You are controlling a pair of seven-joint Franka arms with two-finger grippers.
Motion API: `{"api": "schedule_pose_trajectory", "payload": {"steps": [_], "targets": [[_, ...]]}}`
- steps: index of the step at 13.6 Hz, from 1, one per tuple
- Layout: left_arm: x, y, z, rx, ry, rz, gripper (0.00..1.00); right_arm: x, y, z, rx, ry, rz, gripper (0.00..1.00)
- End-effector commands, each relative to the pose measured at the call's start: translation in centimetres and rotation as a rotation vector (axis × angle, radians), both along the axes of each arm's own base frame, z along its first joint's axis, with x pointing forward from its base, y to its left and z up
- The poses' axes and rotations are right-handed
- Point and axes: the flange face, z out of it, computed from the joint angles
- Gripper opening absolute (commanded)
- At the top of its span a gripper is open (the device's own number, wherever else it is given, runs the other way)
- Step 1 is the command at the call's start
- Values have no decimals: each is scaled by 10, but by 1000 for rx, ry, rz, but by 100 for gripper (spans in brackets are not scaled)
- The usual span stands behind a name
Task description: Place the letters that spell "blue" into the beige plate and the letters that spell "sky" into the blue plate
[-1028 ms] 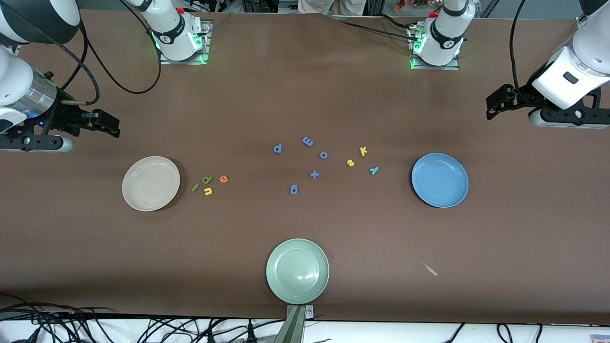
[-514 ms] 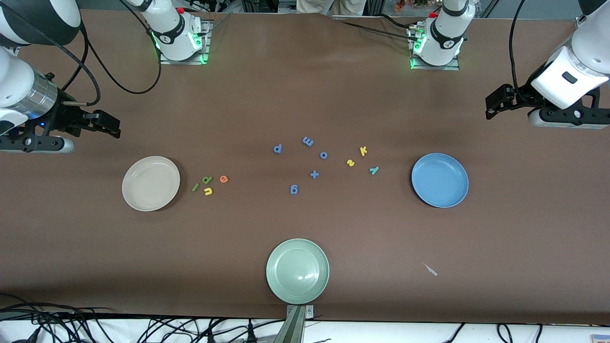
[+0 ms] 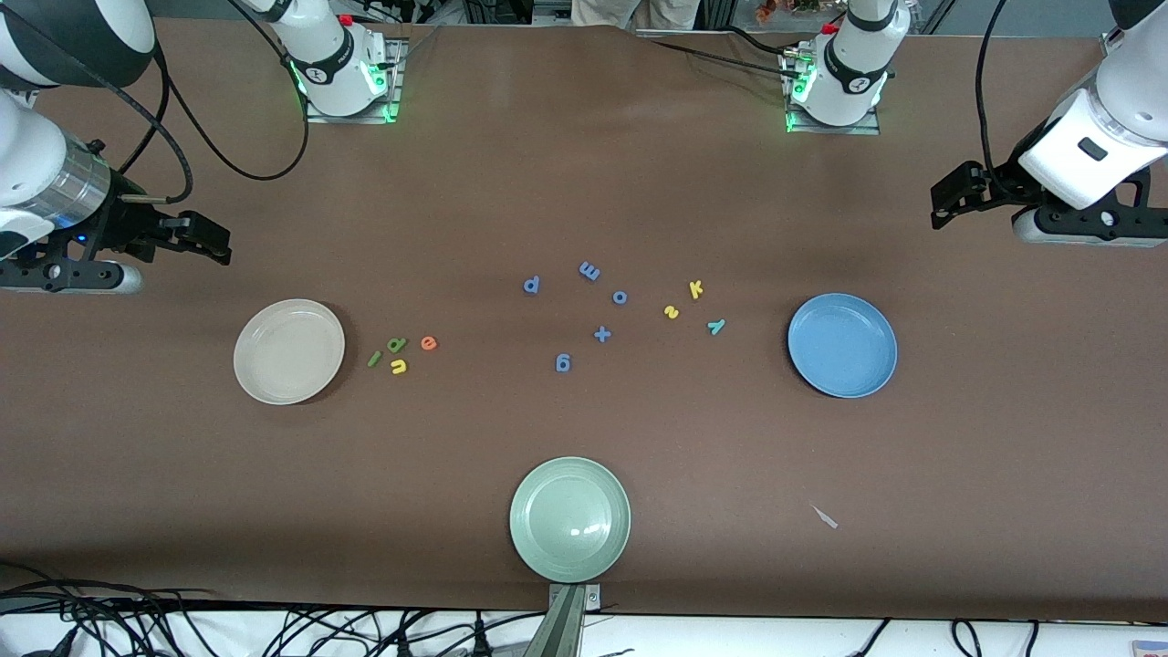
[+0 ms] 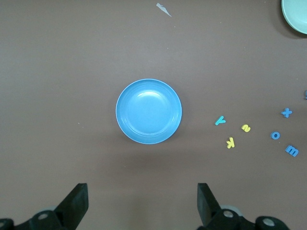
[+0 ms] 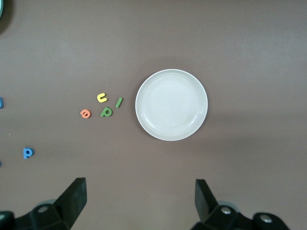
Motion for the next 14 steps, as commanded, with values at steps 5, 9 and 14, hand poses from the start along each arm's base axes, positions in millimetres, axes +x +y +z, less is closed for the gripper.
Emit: {"api": "schedule_pose_trajectory", "payload": {"steps": [5, 9, 14], "targets": [[3, 4, 4, 22, 2, -11, 100, 0, 3, 5, 11, 7, 10, 100], [6, 8, 0, 21, 8, 1, 100, 1, 2, 5, 11, 7, 9, 100], [6, 6, 1, 22, 7, -11, 100, 0, 3, 5, 11, 7, 10, 100]]}}
